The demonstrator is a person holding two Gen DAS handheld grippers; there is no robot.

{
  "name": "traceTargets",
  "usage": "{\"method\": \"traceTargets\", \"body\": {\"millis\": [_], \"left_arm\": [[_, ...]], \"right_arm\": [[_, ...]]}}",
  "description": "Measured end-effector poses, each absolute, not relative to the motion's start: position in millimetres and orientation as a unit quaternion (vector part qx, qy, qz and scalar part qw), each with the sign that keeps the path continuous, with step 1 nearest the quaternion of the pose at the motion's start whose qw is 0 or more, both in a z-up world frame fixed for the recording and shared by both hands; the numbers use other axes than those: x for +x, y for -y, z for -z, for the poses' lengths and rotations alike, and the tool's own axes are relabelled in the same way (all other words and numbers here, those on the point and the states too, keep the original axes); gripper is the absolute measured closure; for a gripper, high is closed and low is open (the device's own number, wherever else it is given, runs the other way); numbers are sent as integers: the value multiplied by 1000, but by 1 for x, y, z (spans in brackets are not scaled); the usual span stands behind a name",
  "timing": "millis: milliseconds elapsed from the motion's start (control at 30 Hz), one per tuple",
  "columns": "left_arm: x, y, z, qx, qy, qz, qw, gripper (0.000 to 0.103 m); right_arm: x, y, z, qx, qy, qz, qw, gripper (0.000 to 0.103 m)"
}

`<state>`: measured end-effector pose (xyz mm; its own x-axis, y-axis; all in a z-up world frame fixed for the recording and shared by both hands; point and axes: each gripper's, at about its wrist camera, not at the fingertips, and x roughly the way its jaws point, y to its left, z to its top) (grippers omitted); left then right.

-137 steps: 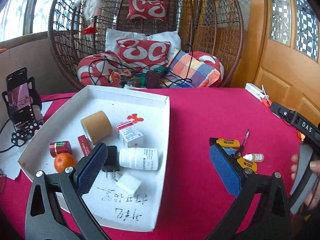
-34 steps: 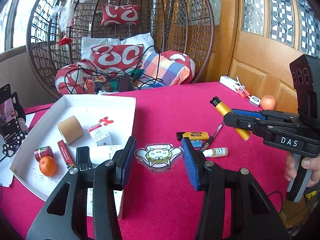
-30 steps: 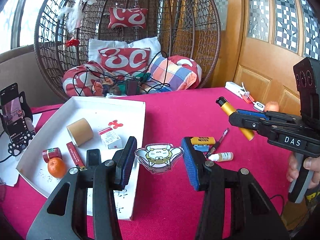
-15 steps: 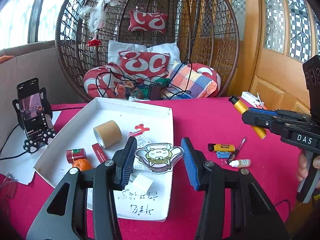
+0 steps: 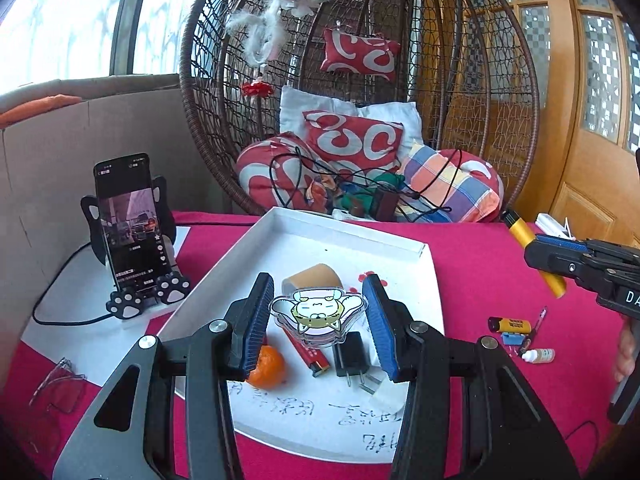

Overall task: Organize rigid objects
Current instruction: 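Carry the badge and yellow lighter over the white tray, then lower badge and yellow lighter into the tray and open both tools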

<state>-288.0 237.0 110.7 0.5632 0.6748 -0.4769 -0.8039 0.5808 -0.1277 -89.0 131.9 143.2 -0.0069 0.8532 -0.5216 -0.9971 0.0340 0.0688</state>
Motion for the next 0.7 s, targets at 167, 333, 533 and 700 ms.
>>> {"method": "traceTargets", "body": {"millis": [167, 333, 533, 700], "left_arm": [[-306, -264, -107, -185, -188, -451, 853, 57], [-309, -290, -97, -204, -198, -465, 838, 57], [-286, -302, -83, -196, -228, -469, 831, 57], [-269, -297, -72, -197, -240, -459, 832, 57]], "right_arm": [[-95, -156, -134, -170, -241, -676, 675, 80], [-102, -187, -113, -186, -266, -671, 666, 80], [-97, -220, -94, -192, -285, -646, 681, 80], [-88, -240, -75, -196, -307, -626, 690, 80]]}}
